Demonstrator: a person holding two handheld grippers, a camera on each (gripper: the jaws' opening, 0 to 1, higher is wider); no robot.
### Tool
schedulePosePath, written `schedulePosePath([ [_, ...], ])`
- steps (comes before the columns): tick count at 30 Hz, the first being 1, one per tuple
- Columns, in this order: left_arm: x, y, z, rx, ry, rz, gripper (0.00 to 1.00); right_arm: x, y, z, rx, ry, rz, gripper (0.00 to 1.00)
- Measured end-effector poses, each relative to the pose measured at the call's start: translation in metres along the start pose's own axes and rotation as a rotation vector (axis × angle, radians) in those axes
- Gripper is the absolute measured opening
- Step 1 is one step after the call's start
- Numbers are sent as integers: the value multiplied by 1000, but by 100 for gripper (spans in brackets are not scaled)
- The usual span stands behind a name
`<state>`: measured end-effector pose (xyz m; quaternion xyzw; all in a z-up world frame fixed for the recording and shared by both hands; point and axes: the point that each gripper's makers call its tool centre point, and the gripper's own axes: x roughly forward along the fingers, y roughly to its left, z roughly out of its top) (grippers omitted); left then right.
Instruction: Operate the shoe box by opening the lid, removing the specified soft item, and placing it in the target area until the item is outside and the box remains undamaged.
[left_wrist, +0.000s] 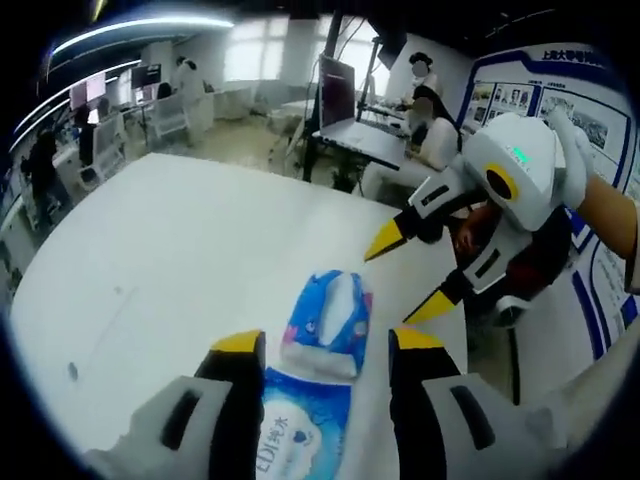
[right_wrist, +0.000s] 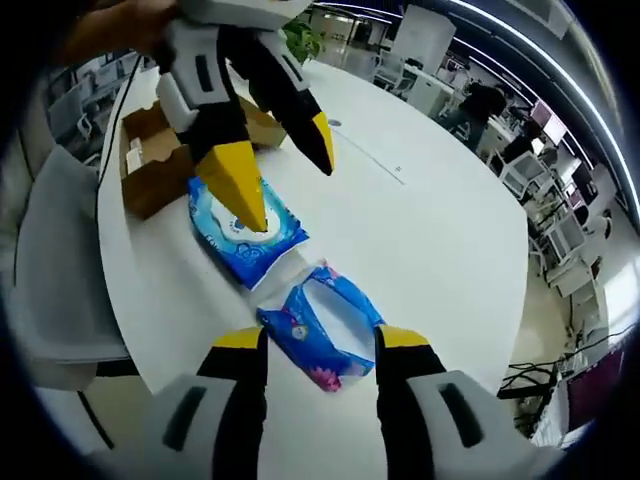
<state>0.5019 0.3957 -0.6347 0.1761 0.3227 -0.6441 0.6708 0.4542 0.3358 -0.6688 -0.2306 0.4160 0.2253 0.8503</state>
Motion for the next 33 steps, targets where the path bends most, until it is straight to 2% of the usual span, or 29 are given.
schedulePosePath([
  [9,-44,-9,-7,-32,-53,30,61,-10,18,12,1,-11,3,44],
  [14,-74,-13,-25,-60,-71,34,63,-15,32,24,4,-39,13,47],
  [23,-113,-3,-50,-68,-91,95,68,-21,52,50,-17,-81,23,56],
  [29,-142,10,-69,-61,-96,158,66,-26,60,69,-19,-121,20,56],
  [33,-161,16,-83,-70,-99,177,68,-27,68,82,-17,-144,43,56],
])
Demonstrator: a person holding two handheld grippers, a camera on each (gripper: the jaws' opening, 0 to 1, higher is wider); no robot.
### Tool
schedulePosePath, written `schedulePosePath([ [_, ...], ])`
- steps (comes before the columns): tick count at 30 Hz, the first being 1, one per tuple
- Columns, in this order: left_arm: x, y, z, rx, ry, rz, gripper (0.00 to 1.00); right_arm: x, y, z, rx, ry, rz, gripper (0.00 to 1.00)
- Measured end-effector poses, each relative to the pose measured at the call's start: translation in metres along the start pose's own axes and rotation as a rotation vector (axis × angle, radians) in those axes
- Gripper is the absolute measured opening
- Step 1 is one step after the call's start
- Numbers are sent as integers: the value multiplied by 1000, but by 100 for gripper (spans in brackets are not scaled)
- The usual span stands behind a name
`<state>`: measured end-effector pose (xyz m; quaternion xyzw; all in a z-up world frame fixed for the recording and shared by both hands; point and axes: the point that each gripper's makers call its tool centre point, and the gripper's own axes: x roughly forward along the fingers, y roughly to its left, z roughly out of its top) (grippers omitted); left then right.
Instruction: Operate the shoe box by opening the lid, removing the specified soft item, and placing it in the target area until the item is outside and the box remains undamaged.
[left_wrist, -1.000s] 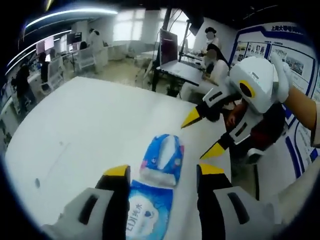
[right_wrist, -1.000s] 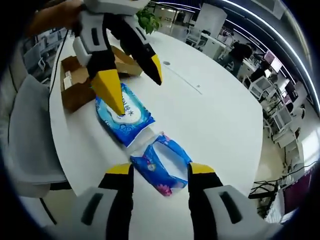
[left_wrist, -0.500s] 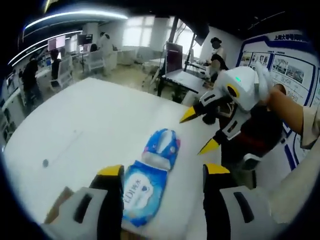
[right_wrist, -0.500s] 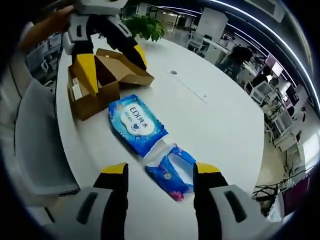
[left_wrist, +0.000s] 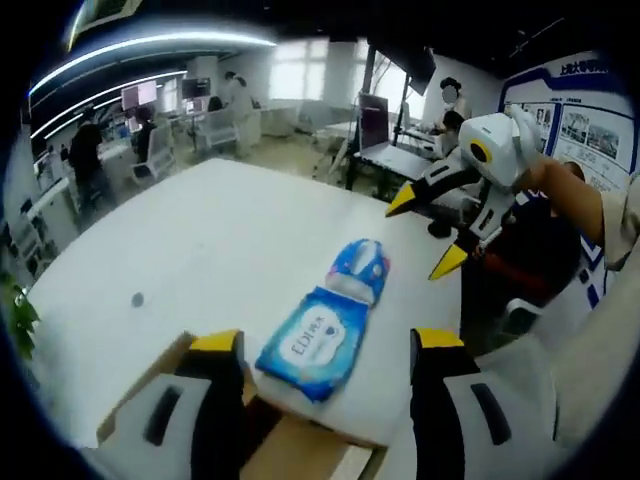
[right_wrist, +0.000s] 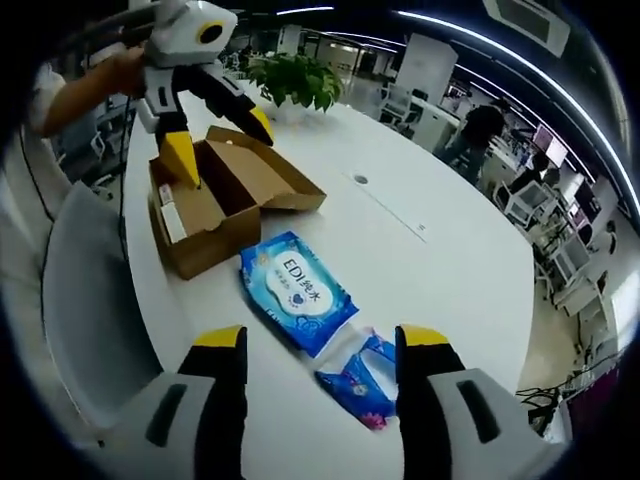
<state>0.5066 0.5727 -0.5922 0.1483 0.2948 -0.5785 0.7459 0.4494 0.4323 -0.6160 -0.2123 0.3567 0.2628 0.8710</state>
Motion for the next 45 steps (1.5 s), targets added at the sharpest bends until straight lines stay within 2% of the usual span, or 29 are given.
schedulePosePath([
  [5,-28,14,-23,-6,10,37,67,4,18,13,-5,-10,53,56],
  [10,-54,25,-37,-42,-17,73,66,13,34,23,-24,-12,93,56],
  [18,-92,48,-75,-119,-17,174,64,27,57,43,-67,-31,160,55],
  [31,-131,67,-129,-221,13,307,56,54,102,65,-159,-57,307,49],
  [37,-149,76,-160,-274,43,373,52,68,123,69,-200,-60,389,46],
  [43,-168,83,-195,-333,86,443,50,84,136,75,-217,-62,431,46],
  [45,-173,84,-204,-366,81,452,49,89,140,77,-219,-61,448,46],
])
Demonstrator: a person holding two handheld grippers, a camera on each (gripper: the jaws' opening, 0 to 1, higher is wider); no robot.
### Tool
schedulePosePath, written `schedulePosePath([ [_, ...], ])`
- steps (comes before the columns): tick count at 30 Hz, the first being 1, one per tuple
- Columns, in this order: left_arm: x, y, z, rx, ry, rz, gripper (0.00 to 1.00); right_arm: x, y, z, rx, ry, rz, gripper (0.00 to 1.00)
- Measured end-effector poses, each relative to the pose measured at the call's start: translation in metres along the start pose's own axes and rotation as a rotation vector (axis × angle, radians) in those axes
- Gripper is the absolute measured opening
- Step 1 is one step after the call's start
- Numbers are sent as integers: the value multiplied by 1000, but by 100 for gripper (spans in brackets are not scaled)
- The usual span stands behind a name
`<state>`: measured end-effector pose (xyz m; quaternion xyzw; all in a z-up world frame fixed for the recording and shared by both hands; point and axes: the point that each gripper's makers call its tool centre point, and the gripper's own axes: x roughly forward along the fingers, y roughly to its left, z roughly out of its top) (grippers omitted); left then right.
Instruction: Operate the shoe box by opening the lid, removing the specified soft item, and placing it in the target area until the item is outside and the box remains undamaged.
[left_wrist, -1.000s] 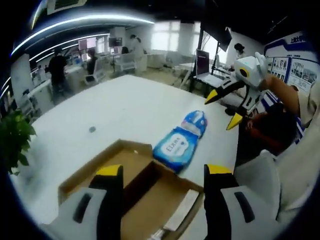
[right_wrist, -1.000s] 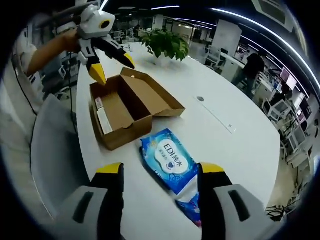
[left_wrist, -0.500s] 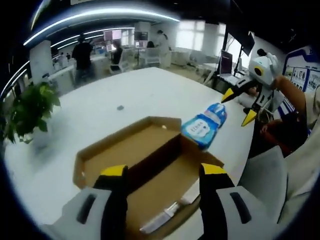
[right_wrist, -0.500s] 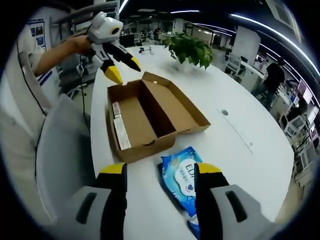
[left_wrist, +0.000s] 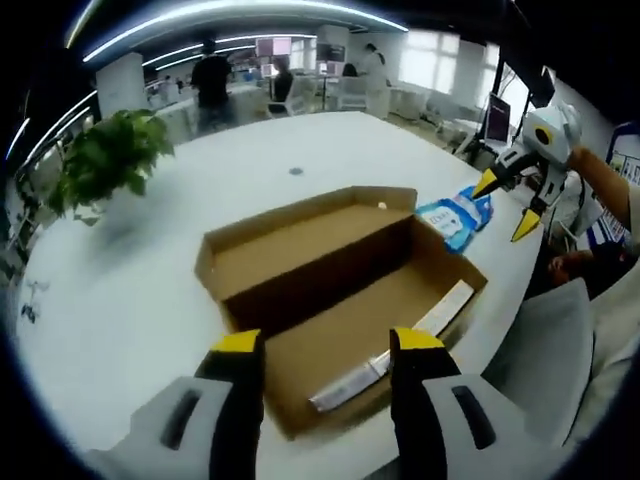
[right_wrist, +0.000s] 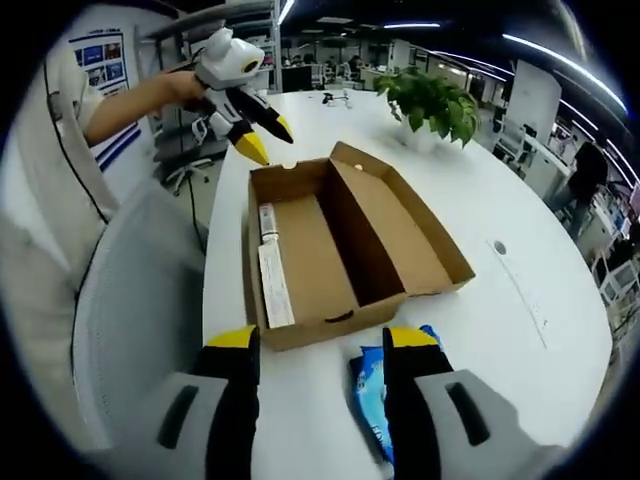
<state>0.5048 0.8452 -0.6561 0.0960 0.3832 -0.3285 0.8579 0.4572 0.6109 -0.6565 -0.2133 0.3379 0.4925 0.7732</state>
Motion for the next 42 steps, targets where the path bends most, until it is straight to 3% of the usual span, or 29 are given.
schedulePosePath([
  [8,-2,25,-33,-92,48,71,44,27,4,6,-28,12,58,46],
  [14,3,33,-56,-141,86,102,41,46,7,3,-44,37,93,44],
  [21,8,39,-75,-226,99,119,31,67,11,1,-83,48,129,42],
  [31,13,39,-82,-329,71,108,19,92,17,-10,-121,115,193,39],
  [42,17,38,-82,-373,51,104,13,108,29,-9,-73,133,286,34],
])
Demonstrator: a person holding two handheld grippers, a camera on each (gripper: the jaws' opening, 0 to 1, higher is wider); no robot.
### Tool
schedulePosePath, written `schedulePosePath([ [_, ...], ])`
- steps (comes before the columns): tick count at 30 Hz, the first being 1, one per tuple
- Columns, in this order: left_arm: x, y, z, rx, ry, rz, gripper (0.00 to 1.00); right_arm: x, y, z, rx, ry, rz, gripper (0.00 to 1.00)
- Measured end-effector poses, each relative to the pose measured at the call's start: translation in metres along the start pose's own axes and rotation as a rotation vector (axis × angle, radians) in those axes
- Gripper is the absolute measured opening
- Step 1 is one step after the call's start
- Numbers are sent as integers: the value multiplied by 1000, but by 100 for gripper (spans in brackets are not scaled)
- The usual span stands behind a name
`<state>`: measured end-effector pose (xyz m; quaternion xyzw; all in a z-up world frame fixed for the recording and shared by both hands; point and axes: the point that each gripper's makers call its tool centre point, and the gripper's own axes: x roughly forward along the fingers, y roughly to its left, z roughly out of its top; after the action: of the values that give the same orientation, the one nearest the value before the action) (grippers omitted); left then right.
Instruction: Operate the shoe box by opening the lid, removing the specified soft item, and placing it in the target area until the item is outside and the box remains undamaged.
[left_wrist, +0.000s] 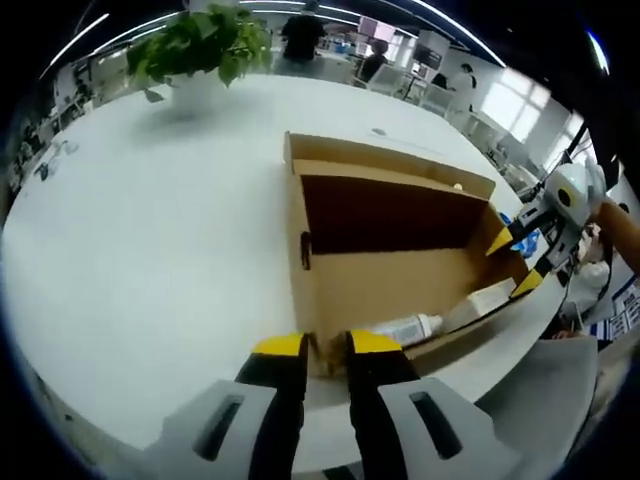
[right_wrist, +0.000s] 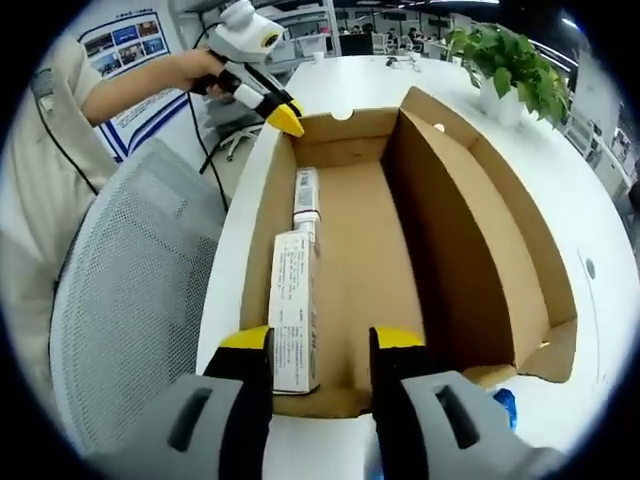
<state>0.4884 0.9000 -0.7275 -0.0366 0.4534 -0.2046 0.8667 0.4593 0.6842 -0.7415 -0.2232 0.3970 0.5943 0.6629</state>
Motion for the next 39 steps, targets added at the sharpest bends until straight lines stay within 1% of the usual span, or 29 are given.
schedulePosePath([
  [2,0,0,0,-1,1,-1,13,2,4,0,8,4,28,34],
  [7,0,0,0,-2,2,-1,12,4,3,2,20,6,43,33],
  [11,0,0,0,-2,2,0,12,3,-4,2,6,14,21,38],
  [13,0,0,0,-1,2,0,12,2,-5,2,8,16,18,38],
  [16,0,0,0,0,3,0,12,0,-6,2,0,17,16,33],
  [18,0,-1,0,0,4,-1,12,-1,-8,3,6,7,8,26],
  [20,0,-1,0,1,5,-2,12,-2,-9,5,13,1,9,23],
  [26,1,-1,-1,3,8,-5,13,-2,-4,8,39,-12,55,27],
  [35,1,-1,0,7,13,-8,13,4,0,5,44,17,118,35],
  [39,1,0,0,5,15,-10,13,8,0,6,60,24,139,34],
])
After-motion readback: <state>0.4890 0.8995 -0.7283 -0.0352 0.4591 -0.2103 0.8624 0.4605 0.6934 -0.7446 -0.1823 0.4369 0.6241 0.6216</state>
